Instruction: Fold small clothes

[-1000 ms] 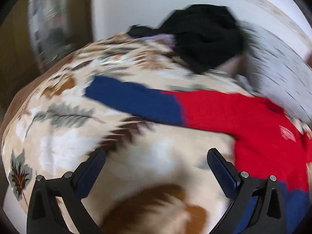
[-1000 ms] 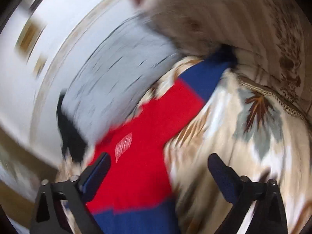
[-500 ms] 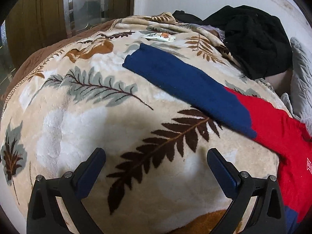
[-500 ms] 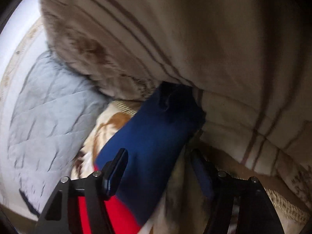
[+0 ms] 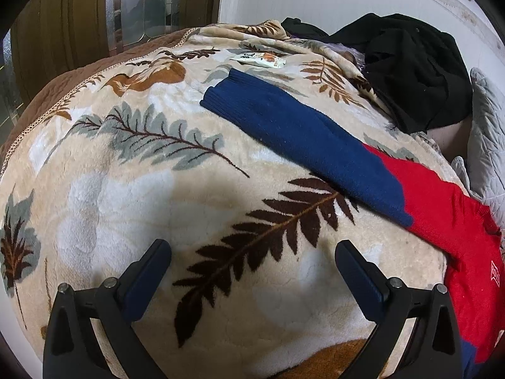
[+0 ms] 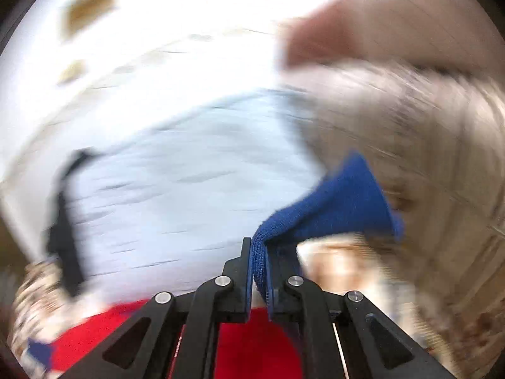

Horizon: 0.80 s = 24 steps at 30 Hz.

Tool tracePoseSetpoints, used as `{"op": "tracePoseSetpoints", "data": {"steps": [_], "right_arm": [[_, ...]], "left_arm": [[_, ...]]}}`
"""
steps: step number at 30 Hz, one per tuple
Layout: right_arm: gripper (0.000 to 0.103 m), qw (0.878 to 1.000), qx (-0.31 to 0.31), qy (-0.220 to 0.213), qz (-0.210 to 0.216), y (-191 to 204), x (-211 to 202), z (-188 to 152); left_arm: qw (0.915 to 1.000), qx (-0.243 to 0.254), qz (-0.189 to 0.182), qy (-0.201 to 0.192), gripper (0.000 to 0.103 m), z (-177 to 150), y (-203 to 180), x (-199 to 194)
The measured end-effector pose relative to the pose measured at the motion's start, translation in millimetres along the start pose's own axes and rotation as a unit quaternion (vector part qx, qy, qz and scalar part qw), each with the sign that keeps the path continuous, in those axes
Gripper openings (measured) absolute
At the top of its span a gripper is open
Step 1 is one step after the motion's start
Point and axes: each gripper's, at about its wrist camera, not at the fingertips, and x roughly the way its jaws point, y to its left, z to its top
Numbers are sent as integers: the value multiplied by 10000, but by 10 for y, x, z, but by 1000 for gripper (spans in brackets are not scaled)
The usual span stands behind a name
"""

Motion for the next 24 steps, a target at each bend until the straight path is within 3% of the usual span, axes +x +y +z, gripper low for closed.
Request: {"op": "tracePoseSetpoints", "data": {"steps": [2,5,7,9,12,16,18,19,20,23,24], "right_arm": [[15,9959,-179,202,864,634,-159,-307],[103,9818,-605,808,1611,1232,-72,-1008],[100,9779,-607,1236,1572,1344,46,-1479],[99,9741,-351,1606,1554,1231,132,-1744],[99,9744,109,1575,1602,877,-108,-2004],[99,9794,77,1299,1545,610,-388,-2174],[99,9800,-5,1256,1547,616,-323,-2224],[99,9802,-49,1266,1524,579,-263,-2263],[99,9796,-41,1302,1529,575,-233,-2304],[99,9739,308,1460,1708,467,-153,-2372],[99,9731,395,1449,1749,444,-139,-2376]], "left_arm": [[10000,20,-11,6,103,-5,-2,-2],[9999,121,25,24,103,-18,-21,4],[9997,231,68,48,103,-27,-40,10],[9993,347,94,98,103,-33,-59,8],[9984,519,55,227,103,-42,-123,-55],[9914,967,-880,-54,102,-91,-540,-600],[9785,1411,-1496,-159,102,-128,-934,-866],[9682,1638,-1889,-122,102,-141,-1171,-1002],[9552,1829,-2327,8,102,-155,-1430,-1088],[9247,2024,-3169,591,102,-206,-2136,-1040],[9194,1998,-3298,770,102,-227,-2312,-965]]}}
